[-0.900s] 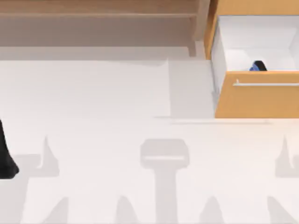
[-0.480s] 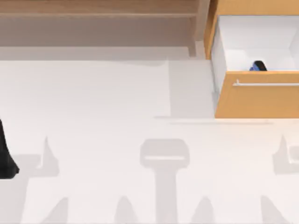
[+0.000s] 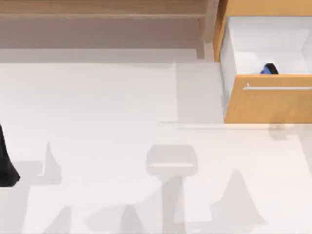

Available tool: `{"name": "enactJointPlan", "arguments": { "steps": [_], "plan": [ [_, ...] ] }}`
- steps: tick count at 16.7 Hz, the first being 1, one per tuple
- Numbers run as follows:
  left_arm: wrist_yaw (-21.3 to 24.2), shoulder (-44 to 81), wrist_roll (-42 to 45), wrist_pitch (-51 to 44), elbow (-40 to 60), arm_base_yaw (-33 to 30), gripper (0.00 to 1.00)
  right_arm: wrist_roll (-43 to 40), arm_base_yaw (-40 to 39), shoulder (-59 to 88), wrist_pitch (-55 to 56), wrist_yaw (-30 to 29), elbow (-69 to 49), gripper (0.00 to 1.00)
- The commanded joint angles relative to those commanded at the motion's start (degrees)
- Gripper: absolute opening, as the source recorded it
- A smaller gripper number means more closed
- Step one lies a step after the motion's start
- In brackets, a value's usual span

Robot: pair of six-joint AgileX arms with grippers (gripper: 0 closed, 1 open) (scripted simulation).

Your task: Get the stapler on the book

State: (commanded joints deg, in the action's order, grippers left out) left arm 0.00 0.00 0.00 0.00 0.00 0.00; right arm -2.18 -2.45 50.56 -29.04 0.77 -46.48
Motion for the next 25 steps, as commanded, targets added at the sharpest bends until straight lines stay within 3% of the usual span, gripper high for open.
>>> {"name": "enactJointPlan", "arguments": {
  "steps": [8, 14, 18, 25],
  "plan": [
    [0.0, 0.0, 0.0, 0.0, 0.0, 0.0, 1.00, -2.1, -2.6, 52.5, -23.7, 0.5, -46.2, 1.00],
    [0.0, 0.0, 0.0, 0.0, 0.0, 0.0, 1.00, -4.0, -4.4, 80.0, -37.7, 0.2, -71.8, 1.00],
    [0.0, 0.0, 0.0, 0.0, 0.0, 0.0, 1.00, -5.0, -4.7, 87.9, -42.6, -0.2, -79.8, 1.00],
    [0.0, 0.0, 0.0, 0.0, 0.0, 0.0, 1.00, -5.0, -4.3, 88.5, -43.0, -0.2, -80.3, 1.00]
  ]
}}
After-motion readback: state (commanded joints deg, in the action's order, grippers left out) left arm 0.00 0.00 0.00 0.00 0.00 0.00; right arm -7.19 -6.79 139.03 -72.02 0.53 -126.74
